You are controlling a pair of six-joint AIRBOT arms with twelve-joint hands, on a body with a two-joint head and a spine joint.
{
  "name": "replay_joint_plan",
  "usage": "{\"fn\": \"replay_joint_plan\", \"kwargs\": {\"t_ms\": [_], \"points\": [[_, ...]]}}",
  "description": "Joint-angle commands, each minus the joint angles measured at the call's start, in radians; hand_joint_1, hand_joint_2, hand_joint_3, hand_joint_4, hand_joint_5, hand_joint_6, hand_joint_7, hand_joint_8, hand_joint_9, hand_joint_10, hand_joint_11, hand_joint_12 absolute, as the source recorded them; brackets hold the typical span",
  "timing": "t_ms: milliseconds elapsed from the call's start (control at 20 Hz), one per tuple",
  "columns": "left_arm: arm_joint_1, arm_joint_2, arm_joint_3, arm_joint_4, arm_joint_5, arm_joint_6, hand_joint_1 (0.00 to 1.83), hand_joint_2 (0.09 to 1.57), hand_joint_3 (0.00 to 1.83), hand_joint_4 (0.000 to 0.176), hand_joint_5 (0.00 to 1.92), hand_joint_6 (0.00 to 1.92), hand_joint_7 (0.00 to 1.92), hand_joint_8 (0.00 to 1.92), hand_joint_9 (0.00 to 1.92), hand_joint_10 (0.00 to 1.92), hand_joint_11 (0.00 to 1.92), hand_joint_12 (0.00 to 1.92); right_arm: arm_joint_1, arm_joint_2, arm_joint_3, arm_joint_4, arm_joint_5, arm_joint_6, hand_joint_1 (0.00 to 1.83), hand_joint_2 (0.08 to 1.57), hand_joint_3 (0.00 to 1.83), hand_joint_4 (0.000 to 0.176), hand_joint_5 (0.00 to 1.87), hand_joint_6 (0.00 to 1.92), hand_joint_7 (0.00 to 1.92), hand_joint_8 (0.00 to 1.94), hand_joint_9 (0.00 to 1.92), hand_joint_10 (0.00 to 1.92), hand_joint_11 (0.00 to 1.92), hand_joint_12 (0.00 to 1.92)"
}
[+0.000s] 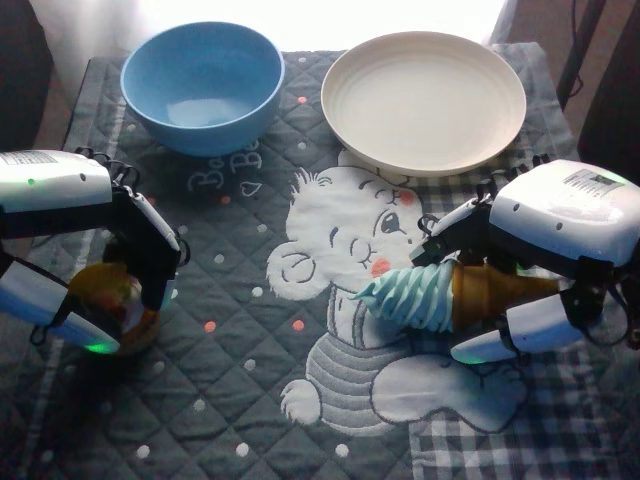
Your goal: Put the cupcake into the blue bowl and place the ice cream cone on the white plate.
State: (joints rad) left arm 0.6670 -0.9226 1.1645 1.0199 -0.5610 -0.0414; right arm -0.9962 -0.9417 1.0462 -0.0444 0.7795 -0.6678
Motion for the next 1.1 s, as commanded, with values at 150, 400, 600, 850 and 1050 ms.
{"fn": "replay_joint_plan", "kwargs": {"t_ms": [150,400,600,850,1050], "points": [[-0.004,-0.010,0.009,-0.043,-0.060,0.004,1.39,1.06,0.00,0.000,1.05,0.90,1.12,0.60,0.97,1.09,0.76,1.03,0.004,-0.003,0.003,0.004,0.085,0.004,1.28,1.04,0.00,0.000,1.04,0.76,1.27,0.65,1.28,0.50,0.99,1.28],[-0.003,0.005,0.009,-0.181,-0.121,0.102,1.38,1.08,0.00,0.000,1.03,0.98,1.10,0.63,0.92,1.12,0.72,1.03,0.005,0.019,-0.006,0.010,0.158,0.004,1.29,1.03,0.00,0.000,1.10,0.63,1.27,0.69,1.23,0.79,1.04,1.40],[-0.016,0.049,-0.003,-0.341,-0.196,0.218,1.38,1.09,0.00,0.000,1.00,1.07,1.05,0.65,0.92,1.13,0.75,1.02,0.013,0.071,-0.027,0.048,0.281,0.000,1.27,1.07,0.00,0.000,1.12,0.53,1.08,1.15,1.12,1.34,1.01,1.64],[-0.069,0.094,-0.022,-0.508,-0.336,0.362,1.40,1.01,0.00,0.000,1.17,0.64,1.31,0.21,1.15,0.92,1.00,1.10,0.085,0.123,-0.063,0.075,0.399,-0.101,1.28,1.07,0.00,0.000,1.05,0.64,1.15,0.96,1.15,0.98,0.93,1.50],[-0.222,0.064,0.012,-0.560,-0.339,0.452,1.33,0.99,0.00,0.000,1.23,0.41,1.37,0.39,1.27,0.66,1.13,1.11,0.163,0.121,-0.031,0.095,0.393,-0.160,1.19,1.10,0.00,0.000,1.01,0.88,1.21,0.69,1.23,0.92,1.06,1.45]]}}
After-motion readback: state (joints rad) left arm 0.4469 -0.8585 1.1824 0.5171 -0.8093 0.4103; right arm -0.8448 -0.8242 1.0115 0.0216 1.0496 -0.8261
